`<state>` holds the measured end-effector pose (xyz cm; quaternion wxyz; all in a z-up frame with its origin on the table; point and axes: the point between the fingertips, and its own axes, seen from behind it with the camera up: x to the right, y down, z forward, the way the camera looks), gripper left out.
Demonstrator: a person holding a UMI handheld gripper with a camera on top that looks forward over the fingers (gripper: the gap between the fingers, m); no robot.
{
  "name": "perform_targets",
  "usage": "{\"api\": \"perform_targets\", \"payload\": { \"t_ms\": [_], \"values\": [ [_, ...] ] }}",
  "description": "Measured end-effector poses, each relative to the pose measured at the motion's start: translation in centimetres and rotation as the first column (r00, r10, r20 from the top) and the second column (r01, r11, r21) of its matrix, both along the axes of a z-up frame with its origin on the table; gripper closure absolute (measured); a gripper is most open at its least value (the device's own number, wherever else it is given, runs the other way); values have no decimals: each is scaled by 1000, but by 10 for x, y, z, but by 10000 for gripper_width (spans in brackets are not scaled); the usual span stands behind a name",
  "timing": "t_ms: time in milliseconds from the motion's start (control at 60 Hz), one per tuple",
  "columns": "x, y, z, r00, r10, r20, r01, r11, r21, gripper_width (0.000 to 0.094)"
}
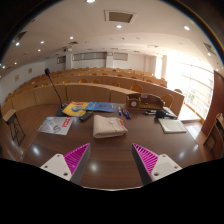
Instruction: Fold towel
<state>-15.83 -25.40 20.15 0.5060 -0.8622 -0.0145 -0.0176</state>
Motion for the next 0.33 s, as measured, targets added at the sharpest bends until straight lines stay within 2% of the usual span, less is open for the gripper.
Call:
{"api": "perform_targets", "payload": {
  "t_ms": [133, 333],
  "values": [
    [-13, -39, 13, 1000, 8, 13, -8, 1000, 20, 86],
    [-18, -60, 23, 1000, 7, 27, -8, 999, 35, 87]
  ]
}}
